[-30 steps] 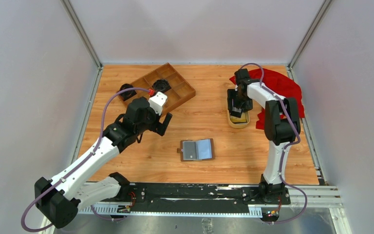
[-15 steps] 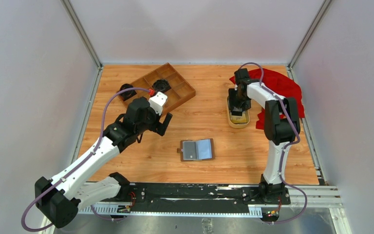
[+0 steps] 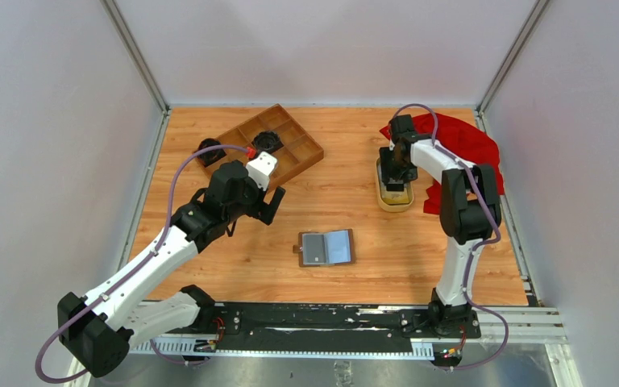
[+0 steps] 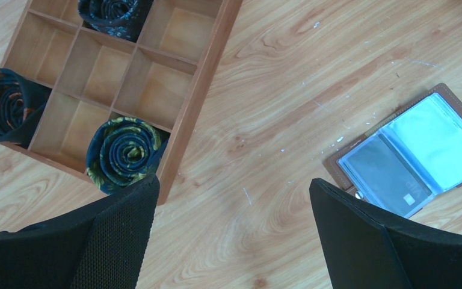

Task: Put the credit cards into the card holder
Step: Pick up the credit card from the storage box.

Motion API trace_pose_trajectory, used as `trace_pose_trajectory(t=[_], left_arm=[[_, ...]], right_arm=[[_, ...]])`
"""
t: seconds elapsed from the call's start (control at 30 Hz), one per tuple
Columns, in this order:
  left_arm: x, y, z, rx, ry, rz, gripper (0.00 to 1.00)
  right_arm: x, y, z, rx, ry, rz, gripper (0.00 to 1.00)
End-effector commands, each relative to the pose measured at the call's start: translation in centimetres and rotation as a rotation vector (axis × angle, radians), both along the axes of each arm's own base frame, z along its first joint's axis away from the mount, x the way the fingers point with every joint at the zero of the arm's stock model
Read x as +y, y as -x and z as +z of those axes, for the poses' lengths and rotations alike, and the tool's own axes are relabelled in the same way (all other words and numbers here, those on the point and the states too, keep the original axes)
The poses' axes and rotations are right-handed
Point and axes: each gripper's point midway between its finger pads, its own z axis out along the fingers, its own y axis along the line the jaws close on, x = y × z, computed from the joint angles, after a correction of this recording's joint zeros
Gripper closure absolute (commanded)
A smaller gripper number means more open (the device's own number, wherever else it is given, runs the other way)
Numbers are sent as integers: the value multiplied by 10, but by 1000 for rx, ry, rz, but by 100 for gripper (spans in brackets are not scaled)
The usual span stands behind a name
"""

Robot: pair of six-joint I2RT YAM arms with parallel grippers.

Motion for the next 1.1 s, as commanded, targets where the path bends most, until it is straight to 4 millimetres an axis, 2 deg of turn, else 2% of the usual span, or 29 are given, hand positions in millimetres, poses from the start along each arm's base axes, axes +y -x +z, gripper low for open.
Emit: trace_pose_trajectory(t=[0.0, 0.3, 0.47, 0.53, 0.7, 0.73, 0.87, 1.07], left_arm=[[1, -2, 2, -10, -8, 0, 0], [1, -3, 0, -3, -9, 0, 0], [-12, 0, 5, 7, 57, -40, 0], [-29, 2, 13, 29, 147, -71, 0], [-98, 2, 36, 145, 510, -193, 0], [-111, -5, 44, 145, 578, -205, 0], [-147, -36, 49, 236, 684, -195, 2], [-192, -82, 35, 354, 770, -173, 6]], right_arm=[[-4, 0, 17, -48, 31, 16, 49], [5, 6, 29, -77, -57, 59, 50], [15, 8, 32, -86, -128, 124, 52], [18, 9, 33, -94, -150, 156, 52], [19, 9, 37, -106, -222, 195, 54], [17, 9, 38, -113, -225, 215, 55], [15, 7, 43, -142, -258, 237, 56], [19, 7, 50, -172, -281, 276, 56]])
